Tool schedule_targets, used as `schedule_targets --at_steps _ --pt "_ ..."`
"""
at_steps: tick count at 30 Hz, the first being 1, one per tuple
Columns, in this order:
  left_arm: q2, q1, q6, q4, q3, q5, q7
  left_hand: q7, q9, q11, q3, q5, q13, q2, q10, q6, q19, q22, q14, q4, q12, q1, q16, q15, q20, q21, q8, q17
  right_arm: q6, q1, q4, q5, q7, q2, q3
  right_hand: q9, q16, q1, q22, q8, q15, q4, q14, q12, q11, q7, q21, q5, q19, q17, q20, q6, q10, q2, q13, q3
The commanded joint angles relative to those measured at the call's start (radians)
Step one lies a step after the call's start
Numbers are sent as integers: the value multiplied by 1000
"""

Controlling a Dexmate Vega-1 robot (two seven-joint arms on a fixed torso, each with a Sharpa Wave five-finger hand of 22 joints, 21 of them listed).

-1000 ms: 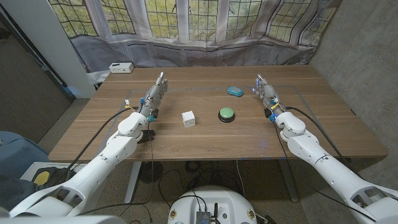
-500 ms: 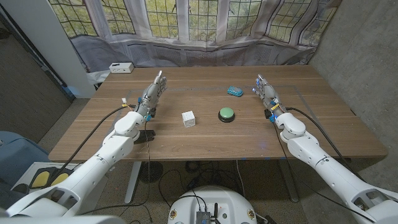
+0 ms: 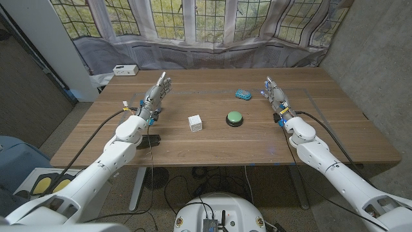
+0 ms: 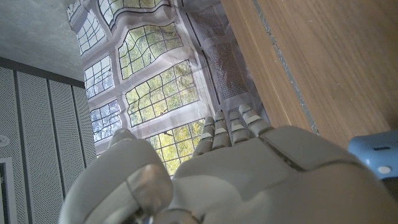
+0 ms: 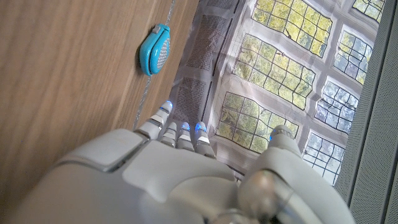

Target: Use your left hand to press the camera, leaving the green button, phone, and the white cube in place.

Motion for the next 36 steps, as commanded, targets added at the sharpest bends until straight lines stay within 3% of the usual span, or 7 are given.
schedule_targets --at_steps 1,17,36 --pt "36 32 -6 -39 -25 10 22 10 4 2 -1 1 4 0 14 7 2 3 10 -6 6 14 6 0 7 2 7 6 6 -8 -10 -9 -20 7 0 2 2 -9 2 3 5 6 -4 2 6 1 -7 4 1 5 6 10 8 -2 4 0" --pt "87 63 -27 -71 -51 44 32 8 4 2 1 -1 5 5 36 27 14 4 38 -9 7 20 7 2 27 0 4 6 18 2 18 -10 -9 21 -7 2 1 -9 2 3 7 5 3 2 7 1 -10 4 5 5 10 17 16 0 4 1" --pt "116 79 -76 -57 -82 82 52 5 4 -1 3 -3 5 7 66 53 30 4 62 -14 11 26 6 -1 35 -2 4 6 -16 -5 -26 -23 -38 8 -11 2 0 -7 2 3 6 3 8 0 8 0 -13 5 10 5 13 21 21 2 5 2"
